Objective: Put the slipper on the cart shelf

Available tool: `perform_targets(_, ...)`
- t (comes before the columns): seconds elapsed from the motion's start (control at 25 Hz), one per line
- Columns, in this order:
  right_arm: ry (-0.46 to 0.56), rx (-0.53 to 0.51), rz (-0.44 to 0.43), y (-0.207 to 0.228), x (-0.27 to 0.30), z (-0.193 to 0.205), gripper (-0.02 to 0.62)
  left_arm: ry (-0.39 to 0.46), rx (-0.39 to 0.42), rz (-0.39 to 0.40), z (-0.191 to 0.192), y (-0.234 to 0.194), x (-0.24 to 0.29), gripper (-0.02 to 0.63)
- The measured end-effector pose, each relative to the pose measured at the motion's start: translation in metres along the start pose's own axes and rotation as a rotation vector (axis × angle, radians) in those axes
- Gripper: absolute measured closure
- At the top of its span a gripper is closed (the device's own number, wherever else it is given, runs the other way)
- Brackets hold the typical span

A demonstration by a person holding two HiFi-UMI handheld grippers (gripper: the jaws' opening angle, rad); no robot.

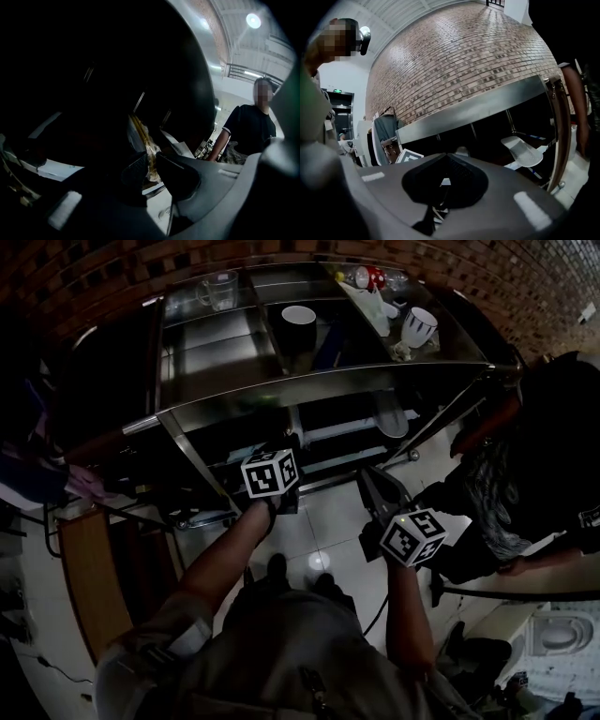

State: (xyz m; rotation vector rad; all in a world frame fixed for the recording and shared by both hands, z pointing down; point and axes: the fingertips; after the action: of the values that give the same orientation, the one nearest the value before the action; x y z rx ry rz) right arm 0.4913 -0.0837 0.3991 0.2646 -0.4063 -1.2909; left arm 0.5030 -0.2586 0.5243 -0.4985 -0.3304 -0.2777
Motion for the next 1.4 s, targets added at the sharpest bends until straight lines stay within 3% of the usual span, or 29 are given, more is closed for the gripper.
perform_targets(0.28, -0.021, 0.0, -0.01, 0.007, 0.002, -0.002, 0.595, -0.039, 0.083, -0.131, 0.009, -0.031, 0.017, 0.499)
perform_targets(0.4, -0.039, -0.004, -0.024, 0.008, 0.003, 0.0, 0.595, -0.046, 0.159, -0.188, 0.01, -0.041, 0.018, 0.423)
perform_targets(0.6, -0.059, -0.013, -0.061, 0.006, 0.011, 0.001, 0.595, -0.037, 0.208, -0.229, 0.014, -0.053, 0.011, 0.237)
perform_targets(0.72, -0.064, -0.019, -0.097, 0.0, 0.021, 0.001, 0.595, 0.012, 0.227, -0.218, 0.004, -0.049, -0.005, 0.23)
perform_targets(0.8, -0.06, -0.021, -0.115, -0.003, 0.026, 0.0, 0.595, 0.045, 0.249, -0.189, -0.005, -0.037, -0.017, 0.264)
perform_targets(0.96, -0.043, -0.02, -0.137, -0.007, 0.031, -0.005, 0.595, 0.098, 0.317, -0.124, -0.025, -0.007, -0.041, 0.441)
perform_targets(1.08, -0.03, -0.024, -0.147, -0.009, 0.035, -0.009, 0.595, 0.142, 0.353, -0.077, -0.04, 0.014, -0.056, 0.535)
perform_targets(1.2, -0.02, -0.03, -0.157, -0.013, 0.04, -0.011, 0.595, 0.169, 0.364, -0.036, -0.049, 0.03, -0.068, 0.593)
perform_targets(1.4, -0.011, -0.042, -0.167, -0.02, 0.047, -0.015, 0.595, 0.17, 0.36, 0.028, -0.055, 0.046, -0.081, 0.598)
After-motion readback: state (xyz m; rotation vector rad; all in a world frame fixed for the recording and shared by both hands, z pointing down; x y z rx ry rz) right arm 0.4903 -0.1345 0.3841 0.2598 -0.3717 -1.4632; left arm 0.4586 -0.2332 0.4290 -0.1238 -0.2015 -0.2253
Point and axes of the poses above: the fingertips, and each gripper's own axes: x forward along the fingers, y to its right, z out of its underside, and after that the axes turned 5 degrees about x, right-handed
